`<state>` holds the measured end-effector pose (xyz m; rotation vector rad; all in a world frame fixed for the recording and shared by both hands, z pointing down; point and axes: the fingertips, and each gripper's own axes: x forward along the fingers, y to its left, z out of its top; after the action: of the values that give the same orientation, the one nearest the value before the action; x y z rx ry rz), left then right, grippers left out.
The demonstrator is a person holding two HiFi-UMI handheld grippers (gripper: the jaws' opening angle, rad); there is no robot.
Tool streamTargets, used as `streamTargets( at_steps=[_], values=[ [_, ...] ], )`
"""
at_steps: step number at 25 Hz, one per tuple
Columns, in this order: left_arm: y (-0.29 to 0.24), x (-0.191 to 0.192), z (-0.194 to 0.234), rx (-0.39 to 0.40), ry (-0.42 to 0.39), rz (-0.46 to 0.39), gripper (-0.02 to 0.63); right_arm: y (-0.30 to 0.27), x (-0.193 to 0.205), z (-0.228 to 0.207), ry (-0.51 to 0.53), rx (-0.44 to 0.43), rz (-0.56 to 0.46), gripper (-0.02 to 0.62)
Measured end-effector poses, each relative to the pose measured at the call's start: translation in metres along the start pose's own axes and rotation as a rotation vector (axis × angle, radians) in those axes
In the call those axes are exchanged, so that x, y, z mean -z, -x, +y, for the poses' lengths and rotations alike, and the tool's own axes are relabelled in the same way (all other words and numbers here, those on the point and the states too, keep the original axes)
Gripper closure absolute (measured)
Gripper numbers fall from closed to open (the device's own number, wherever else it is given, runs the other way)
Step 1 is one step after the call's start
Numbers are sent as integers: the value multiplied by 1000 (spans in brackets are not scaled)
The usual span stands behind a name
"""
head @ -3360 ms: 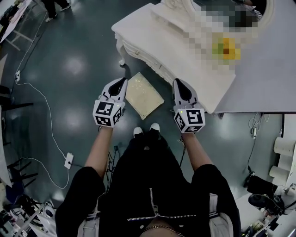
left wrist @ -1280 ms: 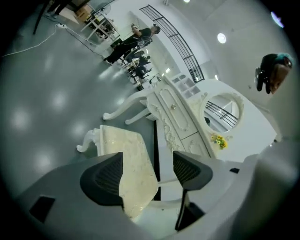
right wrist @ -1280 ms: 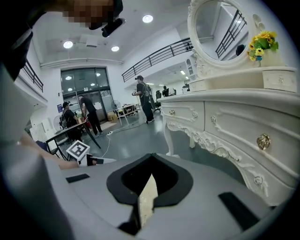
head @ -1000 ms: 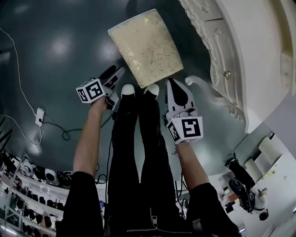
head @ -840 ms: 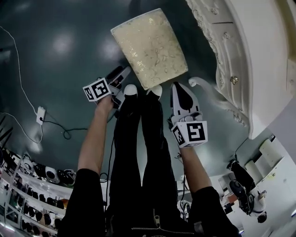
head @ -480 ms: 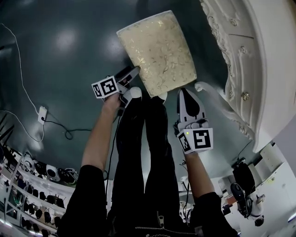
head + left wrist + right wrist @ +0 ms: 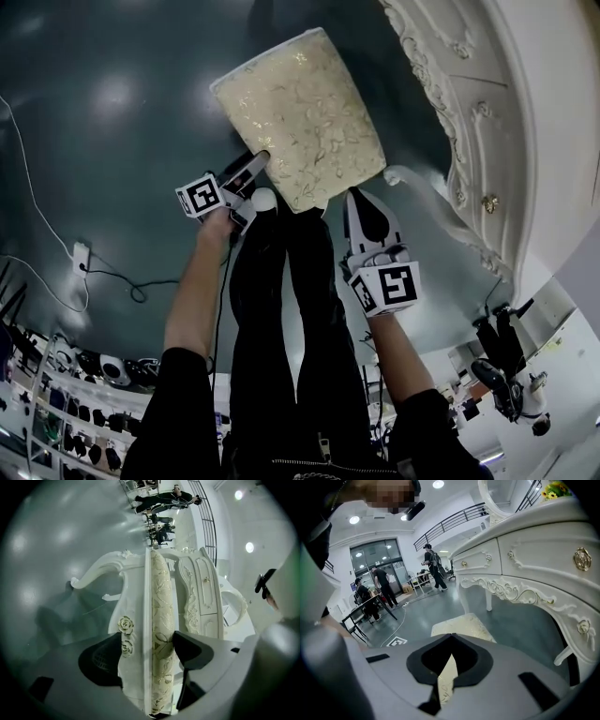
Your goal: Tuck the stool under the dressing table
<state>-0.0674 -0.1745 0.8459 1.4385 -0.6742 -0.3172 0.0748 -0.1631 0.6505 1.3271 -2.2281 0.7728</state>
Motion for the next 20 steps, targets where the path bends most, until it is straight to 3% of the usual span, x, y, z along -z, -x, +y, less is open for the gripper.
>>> streamTargets(
  at_steps=[20],
  values=[
    [4, -1, 5, -45, -62, 21, 301, 2, 17, -12, -61, 24, 13, 588]
  ],
)
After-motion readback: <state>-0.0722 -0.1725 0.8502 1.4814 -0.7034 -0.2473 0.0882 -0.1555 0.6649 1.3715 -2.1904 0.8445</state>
